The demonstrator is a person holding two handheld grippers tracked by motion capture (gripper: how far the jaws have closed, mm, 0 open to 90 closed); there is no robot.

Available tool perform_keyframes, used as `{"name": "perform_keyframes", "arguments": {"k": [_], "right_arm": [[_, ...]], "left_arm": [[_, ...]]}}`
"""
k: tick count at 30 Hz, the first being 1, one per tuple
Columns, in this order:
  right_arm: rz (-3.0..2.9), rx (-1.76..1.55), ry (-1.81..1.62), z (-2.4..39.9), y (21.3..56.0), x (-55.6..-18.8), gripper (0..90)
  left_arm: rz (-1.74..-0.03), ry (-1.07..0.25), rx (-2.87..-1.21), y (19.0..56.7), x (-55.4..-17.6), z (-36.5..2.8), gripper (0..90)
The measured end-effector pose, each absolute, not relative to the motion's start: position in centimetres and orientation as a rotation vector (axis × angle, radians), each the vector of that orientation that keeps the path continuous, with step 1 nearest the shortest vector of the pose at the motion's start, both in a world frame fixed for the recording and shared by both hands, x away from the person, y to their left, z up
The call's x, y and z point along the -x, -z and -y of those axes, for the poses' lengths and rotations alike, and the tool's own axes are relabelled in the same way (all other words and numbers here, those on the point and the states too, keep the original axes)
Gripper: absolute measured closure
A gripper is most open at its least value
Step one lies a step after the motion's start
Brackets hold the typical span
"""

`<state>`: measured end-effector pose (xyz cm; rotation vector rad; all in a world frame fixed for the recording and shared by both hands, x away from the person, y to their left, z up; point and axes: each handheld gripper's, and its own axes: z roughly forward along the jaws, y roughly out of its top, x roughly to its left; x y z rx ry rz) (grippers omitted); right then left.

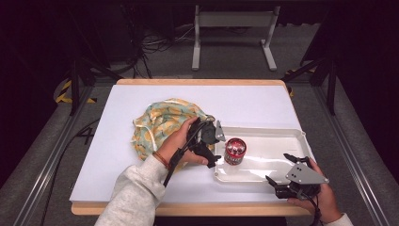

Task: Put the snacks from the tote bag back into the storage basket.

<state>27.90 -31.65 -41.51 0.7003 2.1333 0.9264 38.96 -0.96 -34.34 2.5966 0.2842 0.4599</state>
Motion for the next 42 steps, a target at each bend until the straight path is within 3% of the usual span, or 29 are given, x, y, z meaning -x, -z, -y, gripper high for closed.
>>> {"name": "perform_keyframes", "arguments": {"k": [23,42], "right_arm": [[-2.137,-0.702,-0.923,31.6,41.6,-28.0,8.8],[-2.142,-0.697,-0.926,31.5,41.6,-27.9,8.8]], "left_arm": [[-0.325,-0.565,-2.631,34.2,-39.1,-2.9,4.5],[-0.391,-0.568,-2.644,35.4,-39.2,-5.8,5.1]]}}
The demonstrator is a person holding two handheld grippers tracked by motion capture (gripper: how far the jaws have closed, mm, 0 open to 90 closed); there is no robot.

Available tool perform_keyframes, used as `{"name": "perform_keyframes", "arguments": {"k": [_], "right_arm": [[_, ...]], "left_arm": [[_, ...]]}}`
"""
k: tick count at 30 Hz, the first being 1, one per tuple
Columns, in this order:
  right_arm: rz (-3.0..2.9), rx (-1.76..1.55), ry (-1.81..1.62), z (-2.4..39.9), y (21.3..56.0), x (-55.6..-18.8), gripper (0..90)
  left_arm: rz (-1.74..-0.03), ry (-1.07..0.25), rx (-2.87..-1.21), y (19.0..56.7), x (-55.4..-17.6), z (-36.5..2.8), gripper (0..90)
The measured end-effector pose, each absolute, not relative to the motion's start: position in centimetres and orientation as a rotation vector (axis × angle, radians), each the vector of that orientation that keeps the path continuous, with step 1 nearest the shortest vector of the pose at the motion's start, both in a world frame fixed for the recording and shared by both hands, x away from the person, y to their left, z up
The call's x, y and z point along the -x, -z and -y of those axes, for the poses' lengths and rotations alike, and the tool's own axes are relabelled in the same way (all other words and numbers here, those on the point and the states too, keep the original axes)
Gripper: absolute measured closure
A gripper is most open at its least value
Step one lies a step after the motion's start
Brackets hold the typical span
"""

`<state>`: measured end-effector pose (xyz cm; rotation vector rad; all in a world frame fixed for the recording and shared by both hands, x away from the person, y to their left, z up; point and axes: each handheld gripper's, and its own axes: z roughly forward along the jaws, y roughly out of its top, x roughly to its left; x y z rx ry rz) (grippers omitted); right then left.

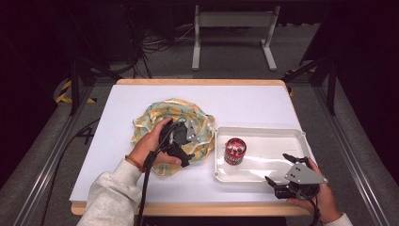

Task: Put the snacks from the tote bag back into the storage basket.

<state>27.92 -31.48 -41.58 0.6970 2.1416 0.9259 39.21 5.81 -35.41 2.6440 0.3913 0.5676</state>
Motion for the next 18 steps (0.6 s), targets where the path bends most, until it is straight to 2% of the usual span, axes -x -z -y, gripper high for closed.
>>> {"name": "perform_keyframes", "arguments": {"k": [18], "right_arm": [[-2.140,-0.687,-0.935,31.3,41.5,-27.8,8.8]], "left_arm": [[-0.447,-0.623,-2.640,36.6,-38.8,-8.5,4.6]]}}
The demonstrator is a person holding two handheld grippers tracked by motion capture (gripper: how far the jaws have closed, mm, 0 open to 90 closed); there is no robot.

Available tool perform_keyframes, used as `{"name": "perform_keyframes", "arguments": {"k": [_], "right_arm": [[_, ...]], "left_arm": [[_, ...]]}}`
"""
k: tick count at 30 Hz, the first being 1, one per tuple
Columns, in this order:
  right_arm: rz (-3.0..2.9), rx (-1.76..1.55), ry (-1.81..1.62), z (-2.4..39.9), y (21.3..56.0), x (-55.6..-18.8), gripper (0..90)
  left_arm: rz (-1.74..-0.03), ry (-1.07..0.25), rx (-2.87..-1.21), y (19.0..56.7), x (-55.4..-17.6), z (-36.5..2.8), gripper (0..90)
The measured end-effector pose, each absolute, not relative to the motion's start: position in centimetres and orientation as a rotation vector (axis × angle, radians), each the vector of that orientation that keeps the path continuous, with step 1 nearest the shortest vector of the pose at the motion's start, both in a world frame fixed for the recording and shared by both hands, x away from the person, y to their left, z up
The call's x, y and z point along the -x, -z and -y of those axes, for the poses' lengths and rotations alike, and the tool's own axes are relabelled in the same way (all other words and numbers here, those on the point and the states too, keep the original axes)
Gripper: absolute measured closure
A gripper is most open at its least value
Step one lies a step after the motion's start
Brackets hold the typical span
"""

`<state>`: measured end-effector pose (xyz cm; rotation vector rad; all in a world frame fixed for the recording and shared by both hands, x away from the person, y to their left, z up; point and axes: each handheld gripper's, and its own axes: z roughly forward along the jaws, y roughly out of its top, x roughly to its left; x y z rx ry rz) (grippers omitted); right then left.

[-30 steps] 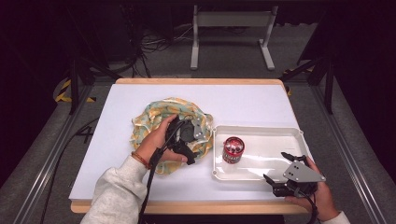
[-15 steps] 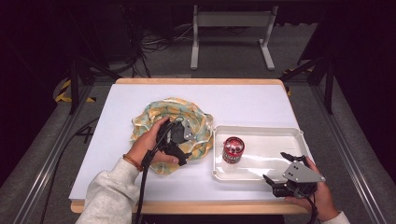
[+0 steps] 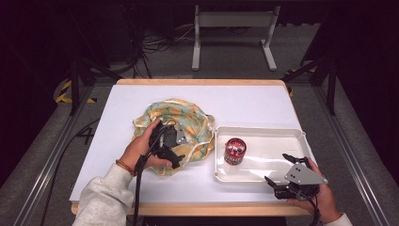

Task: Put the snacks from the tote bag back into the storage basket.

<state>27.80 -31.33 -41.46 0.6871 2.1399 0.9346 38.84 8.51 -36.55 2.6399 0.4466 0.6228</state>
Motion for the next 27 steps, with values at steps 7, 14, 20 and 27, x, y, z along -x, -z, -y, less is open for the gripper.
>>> {"name": "perform_keyframes", "arguments": {"k": [7,14,20,27], "right_arm": [[-2.140,-0.687,-0.932,31.3,41.4,-27.8,8.8],[-2.141,-0.686,-0.932,31.3,41.5,-27.8,8.8],[-2.148,-0.683,-0.928,31.2,41.5,-27.8,8.8],[-2.146,-0.684,-0.926,31.2,41.5,-27.8,8.8]], "left_arm": [[-0.458,-0.663,-2.618,36.8,-38.5,-9.6,4.8],[-0.498,-0.679,-2.583,37.3,-38.2,-11.3,5.1],[-0.512,-0.692,-2.548,37.6,-37.4,-12.7,4.9],[-0.542,-0.703,-2.500,37.8,-36.4,-14.4,4.4]]}}
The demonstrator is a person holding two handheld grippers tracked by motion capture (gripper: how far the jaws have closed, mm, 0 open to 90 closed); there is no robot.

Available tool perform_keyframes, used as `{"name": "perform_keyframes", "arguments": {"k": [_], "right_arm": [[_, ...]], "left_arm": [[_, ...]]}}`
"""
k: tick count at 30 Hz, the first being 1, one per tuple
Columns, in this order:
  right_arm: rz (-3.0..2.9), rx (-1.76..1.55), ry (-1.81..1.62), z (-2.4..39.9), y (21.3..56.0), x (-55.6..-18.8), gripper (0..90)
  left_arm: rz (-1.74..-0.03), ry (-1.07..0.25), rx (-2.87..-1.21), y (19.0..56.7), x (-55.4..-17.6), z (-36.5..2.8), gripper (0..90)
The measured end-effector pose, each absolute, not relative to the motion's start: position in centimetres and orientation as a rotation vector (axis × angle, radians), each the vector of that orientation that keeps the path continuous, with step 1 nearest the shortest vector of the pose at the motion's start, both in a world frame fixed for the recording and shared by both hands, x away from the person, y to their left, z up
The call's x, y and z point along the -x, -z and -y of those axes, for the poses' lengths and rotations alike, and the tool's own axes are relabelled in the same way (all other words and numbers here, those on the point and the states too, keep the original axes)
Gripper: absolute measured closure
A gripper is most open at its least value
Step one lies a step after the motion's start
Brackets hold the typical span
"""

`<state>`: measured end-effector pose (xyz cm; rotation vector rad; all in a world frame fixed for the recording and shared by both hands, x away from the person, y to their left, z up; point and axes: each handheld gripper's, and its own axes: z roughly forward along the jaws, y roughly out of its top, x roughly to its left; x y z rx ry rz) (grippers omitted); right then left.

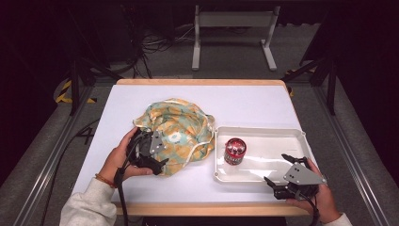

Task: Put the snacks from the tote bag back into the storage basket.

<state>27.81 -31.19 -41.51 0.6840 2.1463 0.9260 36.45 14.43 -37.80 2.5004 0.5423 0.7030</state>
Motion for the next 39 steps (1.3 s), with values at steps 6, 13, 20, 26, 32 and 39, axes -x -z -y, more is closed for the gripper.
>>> {"name": "perform_keyframes", "arguments": {"k": [6,13,20,26,32,39], "right_arm": [[-2.150,-0.684,-0.923,31.2,41.6,-27.8,8.8],[-2.151,-0.681,-0.921,31.2,41.6,-27.8,8.8],[-2.156,-0.674,-0.921,31.0,41.5,-27.7,8.9],[-2.156,-0.671,-0.923,31.0,41.6,-27.7,8.9],[-2.157,-0.669,-0.923,31.0,41.6,-27.7,8.9],[-2.159,-0.662,-0.923,30.9,41.6,-27.8,8.9]], "left_arm": [[-0.578,-0.698,-2.452,38.6,-36.2,-16.4,4.2],[-0.624,-0.711,-2.399,39.8,-35.7,-18.0,4.3],[-0.680,-0.735,-2.341,41.3,-34.7,-19.6,4.1],[-0.739,-0.722,-2.261,42.7,-33.9,-21.3,4.1],[-0.794,-0.717,-2.205,43.6,-33.4,-22.3,4.0],[-0.870,-0.685,-2.128,44.7,-32.5,-23.5,3.8]]}}
